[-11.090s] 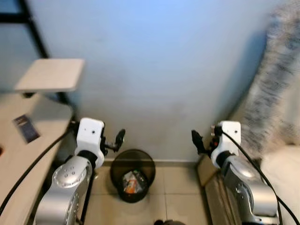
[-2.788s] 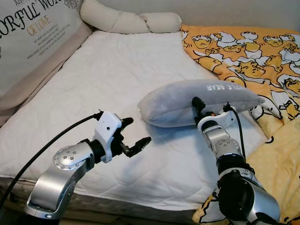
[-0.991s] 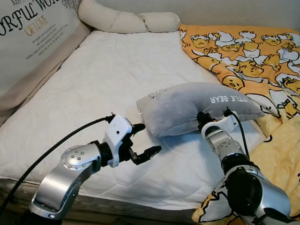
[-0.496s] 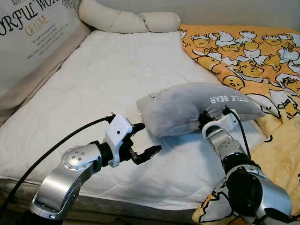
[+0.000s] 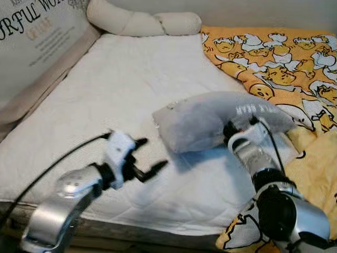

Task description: Clean up the room

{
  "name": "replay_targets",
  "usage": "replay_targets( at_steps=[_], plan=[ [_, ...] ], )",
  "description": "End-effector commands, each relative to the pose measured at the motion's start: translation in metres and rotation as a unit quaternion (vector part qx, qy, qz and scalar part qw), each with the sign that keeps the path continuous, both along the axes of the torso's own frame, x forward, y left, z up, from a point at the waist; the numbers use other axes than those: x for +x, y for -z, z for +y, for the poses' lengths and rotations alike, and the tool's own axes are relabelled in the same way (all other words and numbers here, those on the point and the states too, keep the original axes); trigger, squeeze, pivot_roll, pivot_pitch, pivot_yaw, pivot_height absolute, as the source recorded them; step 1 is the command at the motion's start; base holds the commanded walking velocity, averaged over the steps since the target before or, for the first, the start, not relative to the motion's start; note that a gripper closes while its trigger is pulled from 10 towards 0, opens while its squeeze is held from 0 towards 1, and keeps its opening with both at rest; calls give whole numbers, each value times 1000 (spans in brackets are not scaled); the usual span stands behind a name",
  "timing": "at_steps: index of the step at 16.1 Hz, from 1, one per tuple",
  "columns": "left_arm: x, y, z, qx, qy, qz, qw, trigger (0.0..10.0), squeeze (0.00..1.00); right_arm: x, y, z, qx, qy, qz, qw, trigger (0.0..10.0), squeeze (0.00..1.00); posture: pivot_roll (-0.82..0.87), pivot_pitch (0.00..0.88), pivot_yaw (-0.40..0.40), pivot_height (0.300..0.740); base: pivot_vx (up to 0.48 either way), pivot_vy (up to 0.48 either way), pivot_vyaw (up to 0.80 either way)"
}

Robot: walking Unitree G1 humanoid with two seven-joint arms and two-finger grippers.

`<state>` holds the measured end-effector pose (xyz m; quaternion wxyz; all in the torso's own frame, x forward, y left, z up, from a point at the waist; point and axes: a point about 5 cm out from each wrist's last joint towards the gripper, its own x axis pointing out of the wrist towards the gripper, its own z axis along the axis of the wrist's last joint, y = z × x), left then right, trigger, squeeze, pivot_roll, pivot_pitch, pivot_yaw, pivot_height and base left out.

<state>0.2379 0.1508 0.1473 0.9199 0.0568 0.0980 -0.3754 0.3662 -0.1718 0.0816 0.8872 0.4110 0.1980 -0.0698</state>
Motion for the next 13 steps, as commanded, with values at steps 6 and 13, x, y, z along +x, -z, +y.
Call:
replay_targets(
  at_steps=[6, 13],
  plan=[
    [9, -25, 61, 12, -179, -69, 981, 10000, 0, 31, -88, 60, -13, -191, -153, 969, 0, 0, 58, 0, 35, 740, 0, 0, 0],
    [11, -60, 134, 30, -367, -157, 917, 10000, 0, 8, -149, 88, 75, -382, -309, 868, 0, 0, 74, 0, 40, 740, 0, 0, 0]
  ],
)
